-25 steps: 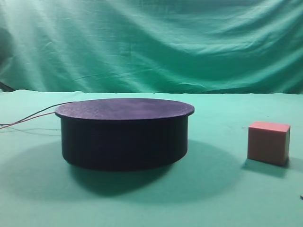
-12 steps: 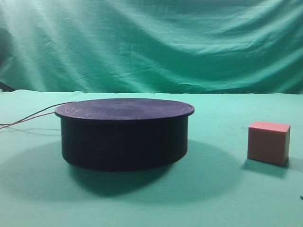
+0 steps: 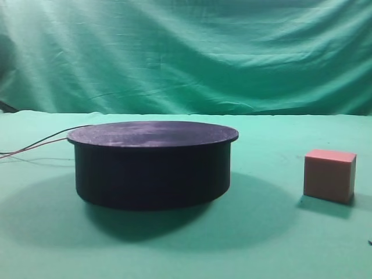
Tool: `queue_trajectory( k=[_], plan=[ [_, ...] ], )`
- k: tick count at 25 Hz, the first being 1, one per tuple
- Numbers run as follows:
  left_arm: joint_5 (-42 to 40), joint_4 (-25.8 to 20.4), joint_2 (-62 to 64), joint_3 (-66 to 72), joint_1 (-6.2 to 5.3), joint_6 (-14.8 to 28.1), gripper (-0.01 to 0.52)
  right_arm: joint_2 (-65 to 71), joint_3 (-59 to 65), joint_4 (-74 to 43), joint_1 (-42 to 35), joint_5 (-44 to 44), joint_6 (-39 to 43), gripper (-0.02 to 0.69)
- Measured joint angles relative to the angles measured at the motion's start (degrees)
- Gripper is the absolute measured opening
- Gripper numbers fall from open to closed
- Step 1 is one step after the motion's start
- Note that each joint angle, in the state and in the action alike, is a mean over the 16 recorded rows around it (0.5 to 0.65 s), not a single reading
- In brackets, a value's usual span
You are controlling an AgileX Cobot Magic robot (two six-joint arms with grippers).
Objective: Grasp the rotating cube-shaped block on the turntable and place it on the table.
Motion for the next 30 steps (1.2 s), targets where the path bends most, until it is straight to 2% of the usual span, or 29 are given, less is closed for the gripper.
queue_trajectory(
  k=[10, 30],
  plan=[
    [0.0, 0.0, 0.0, 0.0, 0.0, 0.0, 0.0, -10.8, 3.9, -0.1, -0.7, 4.9, -0.5, 0.0],
    [0.0, 0.0, 0.0, 0.0, 0.0, 0.0, 0.0, -11.4, 3.9, -0.3, -0.7, 6.7, -0.7, 0.0]
  ],
)
